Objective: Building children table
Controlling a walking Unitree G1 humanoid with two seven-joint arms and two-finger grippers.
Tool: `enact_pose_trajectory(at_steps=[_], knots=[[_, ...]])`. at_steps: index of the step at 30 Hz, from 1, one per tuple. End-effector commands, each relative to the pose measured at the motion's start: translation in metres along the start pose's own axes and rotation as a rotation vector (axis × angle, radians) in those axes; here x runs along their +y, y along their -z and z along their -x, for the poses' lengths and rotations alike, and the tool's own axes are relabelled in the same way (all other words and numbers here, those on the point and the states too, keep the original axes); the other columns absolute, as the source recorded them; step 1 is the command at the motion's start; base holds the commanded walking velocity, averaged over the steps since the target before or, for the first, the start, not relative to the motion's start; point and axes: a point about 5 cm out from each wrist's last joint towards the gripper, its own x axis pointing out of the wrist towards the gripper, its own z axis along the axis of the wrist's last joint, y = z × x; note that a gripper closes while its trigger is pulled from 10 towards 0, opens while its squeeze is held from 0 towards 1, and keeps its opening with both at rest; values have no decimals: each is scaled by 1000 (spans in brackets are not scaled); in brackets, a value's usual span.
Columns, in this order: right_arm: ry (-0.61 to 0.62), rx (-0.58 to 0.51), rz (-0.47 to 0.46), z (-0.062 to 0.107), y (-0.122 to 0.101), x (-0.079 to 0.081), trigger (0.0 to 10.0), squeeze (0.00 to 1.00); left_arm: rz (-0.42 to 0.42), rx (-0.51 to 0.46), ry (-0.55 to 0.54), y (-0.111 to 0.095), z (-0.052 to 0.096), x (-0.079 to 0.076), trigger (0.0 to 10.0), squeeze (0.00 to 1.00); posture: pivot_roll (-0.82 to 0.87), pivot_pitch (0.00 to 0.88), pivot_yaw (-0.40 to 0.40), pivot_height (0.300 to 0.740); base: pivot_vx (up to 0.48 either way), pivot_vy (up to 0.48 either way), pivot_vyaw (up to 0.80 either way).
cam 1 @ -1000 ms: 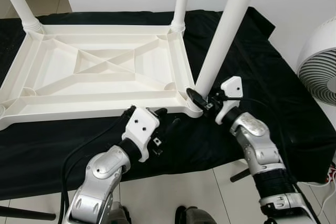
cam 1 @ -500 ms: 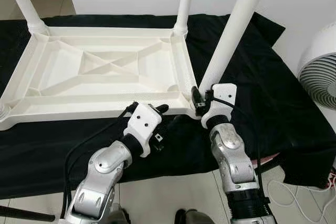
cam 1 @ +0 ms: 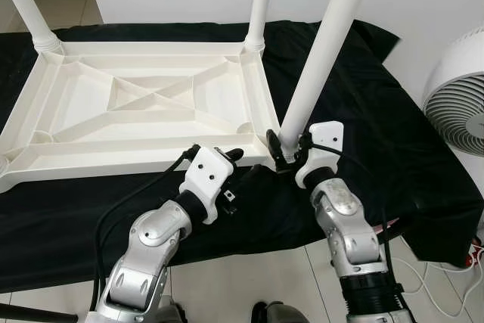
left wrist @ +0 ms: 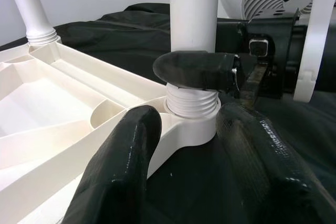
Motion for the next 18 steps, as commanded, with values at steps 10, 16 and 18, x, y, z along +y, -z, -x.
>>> enact_pose_trajectory(at_steps=[10,16,18], knots=[[-397,20,121,-6,-3,-25,10000,0,14,24,-37,6,1,-2,10000,0,-32,110,-21,740,0,0,0],[-449,38,153,-11,1,-27,10000,0,4,24,-43,5,0,-2,10000,0,-29,110,-19,740,0,0,0],[-514,54,177,-18,5,-27,10000,0,-8,27,-41,5,0,-2,10000,0,-13,104,-20,740,0,0,0]])
